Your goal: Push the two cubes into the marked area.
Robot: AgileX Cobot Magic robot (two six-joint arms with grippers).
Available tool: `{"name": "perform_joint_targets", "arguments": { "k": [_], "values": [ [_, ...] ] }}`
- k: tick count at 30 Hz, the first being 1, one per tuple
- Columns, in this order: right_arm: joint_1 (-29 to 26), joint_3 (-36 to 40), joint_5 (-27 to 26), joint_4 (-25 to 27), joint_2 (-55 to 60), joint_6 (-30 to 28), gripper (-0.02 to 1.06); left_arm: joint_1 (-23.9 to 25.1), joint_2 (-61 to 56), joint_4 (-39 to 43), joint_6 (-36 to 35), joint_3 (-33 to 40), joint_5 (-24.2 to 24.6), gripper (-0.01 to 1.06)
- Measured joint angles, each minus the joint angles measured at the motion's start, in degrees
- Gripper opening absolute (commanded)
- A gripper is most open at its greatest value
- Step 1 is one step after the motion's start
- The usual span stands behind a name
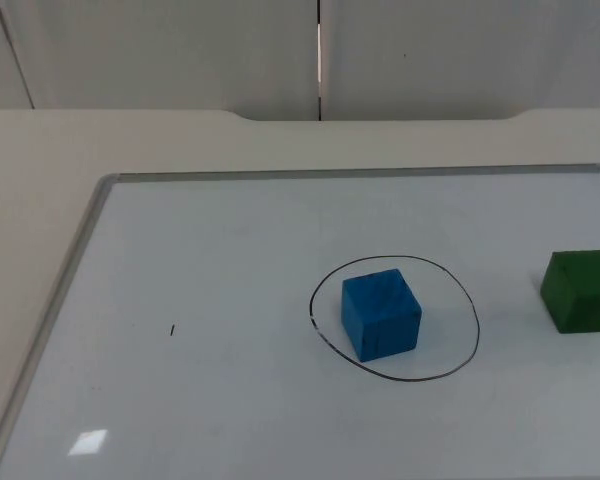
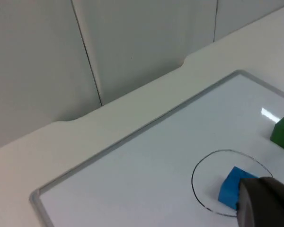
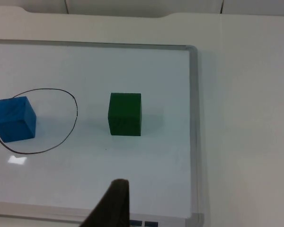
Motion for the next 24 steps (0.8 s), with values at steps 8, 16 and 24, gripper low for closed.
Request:
{"name": "perform_joint_targets", "arguments": {
  "k": [8,16,24],
  "values": [
    [0.0,0.0,0.0,0.0,0.0,0.0,1.05,0.0,-14.34,0.14,-2.38,10.58,1.16,0.0],
    [0.0,0.0,0.0,0.0,0.0,0.0,1.05,0.0,-27.25,1.12,-4.19,12.1,12.38,0.0],
    [0.0,0.0,0.0,0.0,0.0,0.0,1.05,0.0,-38.28,9.04,-12.67,12.33,23.33,0.0]
  ]
}}
